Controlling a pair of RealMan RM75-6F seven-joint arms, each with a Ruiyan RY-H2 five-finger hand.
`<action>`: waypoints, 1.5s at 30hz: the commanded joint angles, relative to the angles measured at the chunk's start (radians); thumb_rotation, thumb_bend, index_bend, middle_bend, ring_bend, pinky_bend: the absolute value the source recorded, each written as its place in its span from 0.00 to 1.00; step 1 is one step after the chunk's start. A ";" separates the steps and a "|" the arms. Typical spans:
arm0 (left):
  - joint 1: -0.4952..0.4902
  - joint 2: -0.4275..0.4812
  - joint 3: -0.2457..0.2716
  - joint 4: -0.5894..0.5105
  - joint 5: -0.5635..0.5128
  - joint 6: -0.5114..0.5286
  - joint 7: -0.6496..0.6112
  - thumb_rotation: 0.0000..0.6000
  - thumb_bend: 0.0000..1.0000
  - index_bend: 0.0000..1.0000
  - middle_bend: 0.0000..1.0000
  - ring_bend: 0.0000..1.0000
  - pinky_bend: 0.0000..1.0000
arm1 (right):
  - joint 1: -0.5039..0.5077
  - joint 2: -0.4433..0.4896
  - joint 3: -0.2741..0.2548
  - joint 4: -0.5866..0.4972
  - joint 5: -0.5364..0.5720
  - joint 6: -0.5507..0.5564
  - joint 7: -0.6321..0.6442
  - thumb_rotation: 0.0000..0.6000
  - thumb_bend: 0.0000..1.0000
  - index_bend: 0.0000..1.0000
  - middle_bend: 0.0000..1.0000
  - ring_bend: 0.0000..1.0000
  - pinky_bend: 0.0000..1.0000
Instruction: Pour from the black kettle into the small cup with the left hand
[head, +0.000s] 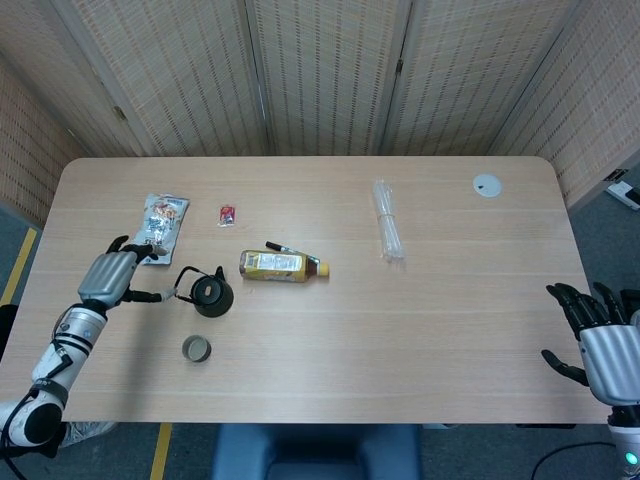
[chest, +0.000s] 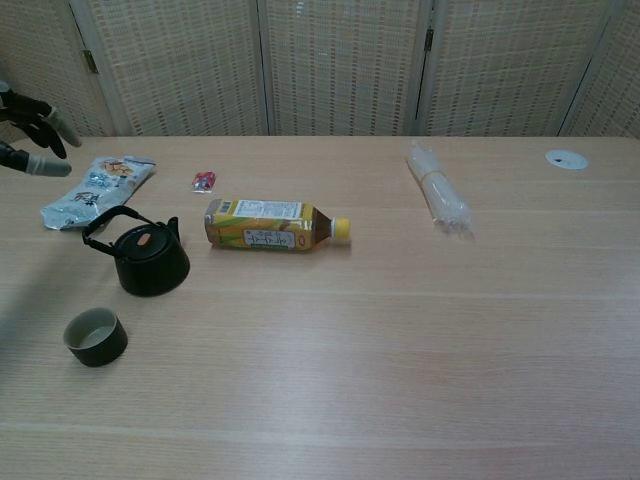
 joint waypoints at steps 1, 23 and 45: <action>-0.026 -0.024 0.008 0.044 -0.021 -0.037 -0.014 0.51 0.18 0.31 0.35 0.25 0.00 | 0.000 0.000 0.000 0.001 0.001 -0.001 0.002 1.00 0.17 0.15 0.21 0.24 0.10; -0.152 -0.177 0.089 0.258 -0.228 -0.186 0.055 0.46 0.17 0.32 0.38 0.27 0.00 | -0.009 -0.005 -0.001 0.019 0.024 -0.004 0.025 1.00 0.17 0.18 0.21 0.24 0.10; -0.197 -0.227 0.123 0.307 -0.258 -0.200 0.074 0.45 0.17 0.40 0.40 0.29 0.00 | -0.014 -0.010 0.000 0.031 0.050 -0.016 0.027 1.00 0.17 0.19 0.21 0.24 0.10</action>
